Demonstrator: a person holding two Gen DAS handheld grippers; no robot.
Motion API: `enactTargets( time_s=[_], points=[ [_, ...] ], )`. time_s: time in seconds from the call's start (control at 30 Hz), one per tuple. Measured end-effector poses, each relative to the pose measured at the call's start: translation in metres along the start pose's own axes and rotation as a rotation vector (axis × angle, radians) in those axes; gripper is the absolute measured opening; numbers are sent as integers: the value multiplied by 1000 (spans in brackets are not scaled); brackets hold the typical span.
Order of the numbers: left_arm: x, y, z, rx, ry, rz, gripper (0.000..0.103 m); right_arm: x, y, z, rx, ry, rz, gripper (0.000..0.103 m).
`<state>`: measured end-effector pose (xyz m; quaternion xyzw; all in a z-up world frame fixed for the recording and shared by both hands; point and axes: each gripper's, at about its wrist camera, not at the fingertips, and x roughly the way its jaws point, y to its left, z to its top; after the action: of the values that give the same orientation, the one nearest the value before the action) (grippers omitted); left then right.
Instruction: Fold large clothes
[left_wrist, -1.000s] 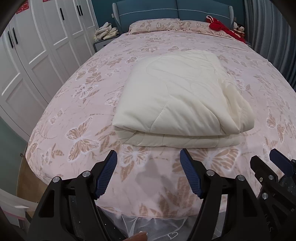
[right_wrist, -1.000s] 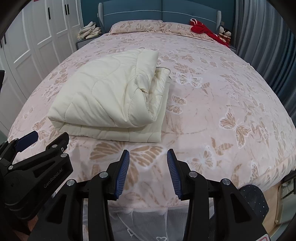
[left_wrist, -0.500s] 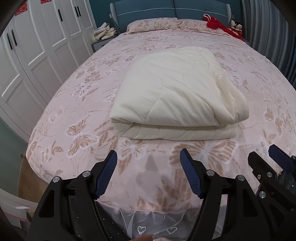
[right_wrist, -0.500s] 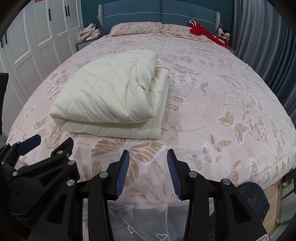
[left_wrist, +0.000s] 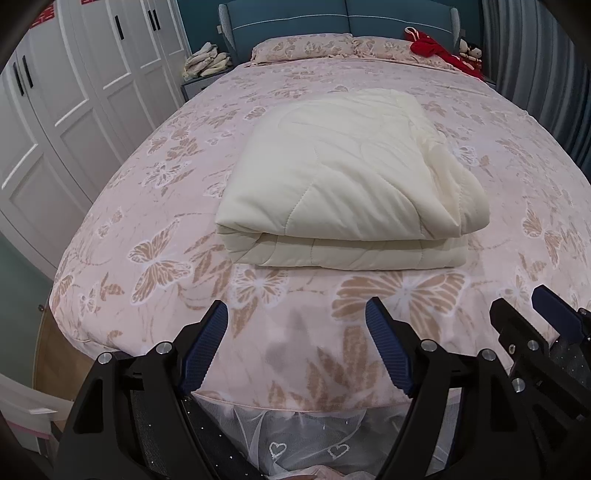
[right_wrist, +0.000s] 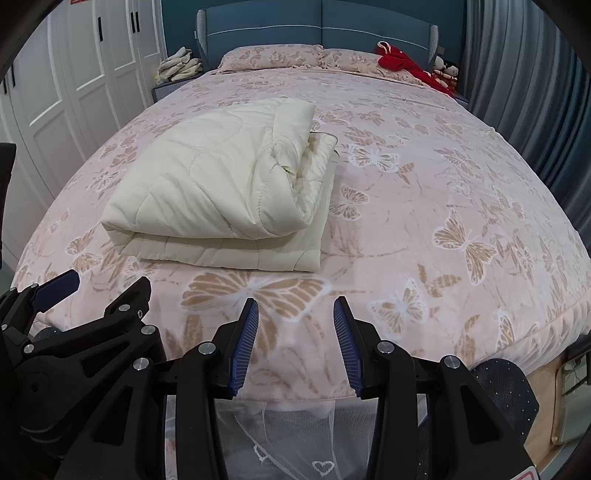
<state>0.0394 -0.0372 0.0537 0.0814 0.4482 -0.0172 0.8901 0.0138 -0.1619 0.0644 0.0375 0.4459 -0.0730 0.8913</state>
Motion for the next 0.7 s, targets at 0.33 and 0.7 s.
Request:
enactTargets(
  time_s=[0.33,0.7],
  points=[
    [-1,0,-4,-9,7,-7,75,-1,1,-2,-4,1,-6,41],
    [-1,1,-6,-2,-3,7,74,-1,2,-4,-6,3,-8,41]
  ],
)
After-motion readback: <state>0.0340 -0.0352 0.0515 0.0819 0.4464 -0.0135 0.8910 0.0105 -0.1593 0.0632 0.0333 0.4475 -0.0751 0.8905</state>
